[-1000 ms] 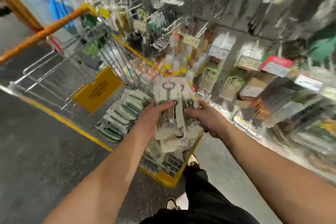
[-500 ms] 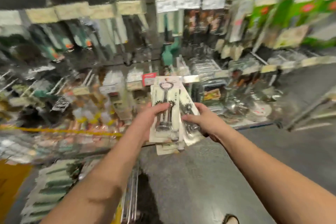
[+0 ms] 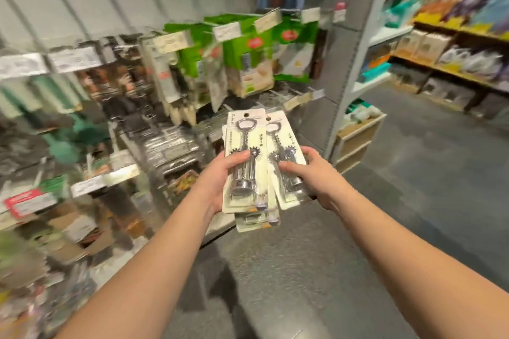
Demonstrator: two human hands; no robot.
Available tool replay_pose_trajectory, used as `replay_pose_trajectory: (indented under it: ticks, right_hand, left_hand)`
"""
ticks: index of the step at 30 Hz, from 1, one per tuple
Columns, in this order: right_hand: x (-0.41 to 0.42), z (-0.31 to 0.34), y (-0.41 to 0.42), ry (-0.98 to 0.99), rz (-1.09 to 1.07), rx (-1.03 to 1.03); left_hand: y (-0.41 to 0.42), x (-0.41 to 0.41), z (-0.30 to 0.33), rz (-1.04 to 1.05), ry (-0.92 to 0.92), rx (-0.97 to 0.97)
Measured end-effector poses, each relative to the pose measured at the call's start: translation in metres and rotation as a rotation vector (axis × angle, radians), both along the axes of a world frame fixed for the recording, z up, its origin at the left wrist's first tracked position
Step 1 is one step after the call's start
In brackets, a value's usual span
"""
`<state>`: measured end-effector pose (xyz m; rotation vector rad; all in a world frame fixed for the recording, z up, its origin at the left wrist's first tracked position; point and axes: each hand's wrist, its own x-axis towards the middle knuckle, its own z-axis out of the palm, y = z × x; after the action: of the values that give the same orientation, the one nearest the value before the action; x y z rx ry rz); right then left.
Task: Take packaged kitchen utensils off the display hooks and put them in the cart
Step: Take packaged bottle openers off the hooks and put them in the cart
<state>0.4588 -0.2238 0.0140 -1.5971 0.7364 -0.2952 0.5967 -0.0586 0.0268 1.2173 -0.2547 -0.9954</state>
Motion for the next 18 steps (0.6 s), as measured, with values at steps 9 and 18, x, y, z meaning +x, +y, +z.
replay_pose_trajectory:
  ticks: [9,18]
  right_hand:
    - [-0.026,0.049,-0.134,-0.18,-0.124,0.017]
    - [0.05,0.083,-0.231,-0.325,-0.038,-0.04]
  left_hand:
    - [-0.151,-0.012,0.064,-0.088,-0.1,-0.095]
    - [-0.245,0.049,0.101,-0.035,-0.077,-0.235]
